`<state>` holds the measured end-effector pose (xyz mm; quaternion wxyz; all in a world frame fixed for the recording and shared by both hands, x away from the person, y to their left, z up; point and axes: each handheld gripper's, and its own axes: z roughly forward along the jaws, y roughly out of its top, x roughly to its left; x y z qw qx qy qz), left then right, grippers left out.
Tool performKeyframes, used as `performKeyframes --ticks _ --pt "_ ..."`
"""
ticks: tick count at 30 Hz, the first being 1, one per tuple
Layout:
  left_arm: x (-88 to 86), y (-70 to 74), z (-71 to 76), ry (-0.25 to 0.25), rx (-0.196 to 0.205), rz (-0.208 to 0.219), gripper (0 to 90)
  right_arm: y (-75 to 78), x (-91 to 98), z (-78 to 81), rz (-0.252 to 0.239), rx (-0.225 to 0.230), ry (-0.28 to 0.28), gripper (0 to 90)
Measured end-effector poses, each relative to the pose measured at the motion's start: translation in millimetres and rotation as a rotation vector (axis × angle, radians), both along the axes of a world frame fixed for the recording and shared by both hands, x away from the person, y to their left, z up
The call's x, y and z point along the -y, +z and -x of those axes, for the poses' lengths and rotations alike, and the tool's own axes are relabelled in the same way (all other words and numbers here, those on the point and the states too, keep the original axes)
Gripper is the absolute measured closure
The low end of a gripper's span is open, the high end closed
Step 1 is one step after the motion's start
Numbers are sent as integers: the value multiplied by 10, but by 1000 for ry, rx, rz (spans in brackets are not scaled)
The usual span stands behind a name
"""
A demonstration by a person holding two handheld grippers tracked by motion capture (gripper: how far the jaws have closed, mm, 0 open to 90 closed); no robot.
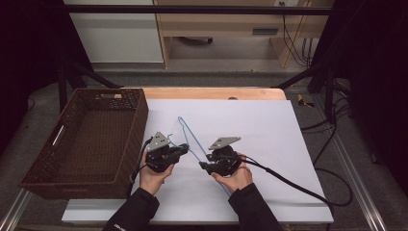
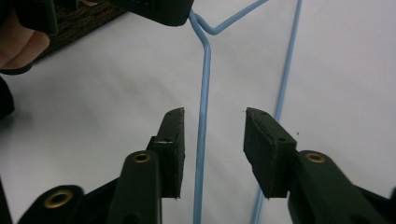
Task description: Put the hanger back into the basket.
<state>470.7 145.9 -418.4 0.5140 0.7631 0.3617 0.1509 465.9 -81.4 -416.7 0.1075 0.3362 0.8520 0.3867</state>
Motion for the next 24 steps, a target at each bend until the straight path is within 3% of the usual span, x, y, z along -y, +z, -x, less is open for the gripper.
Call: performKeyframes --ticks 5,8,13,14,22,24 --pt "7 6 3 2 -3 -2 849 14 -127 -11 54 -4 10 598" --pt "9 7 5 0 -4 -3 849 -26 -181 -35 101 -25 -7 678" --pt "17 10 7 0 -2 -9 849 -67 -197 -53 115 -41 -13 780" --pt "20 10 8 1 -3 -10 849 -67 -198 -51 106 -48 0 857" --pt "40 23 24 -8 15 -14 840 -51 -188 -31 111 -50 -33 877" --pt "18 50 34 -15 22 -4 795 -35 -181 -25 104 -46 -35 878"
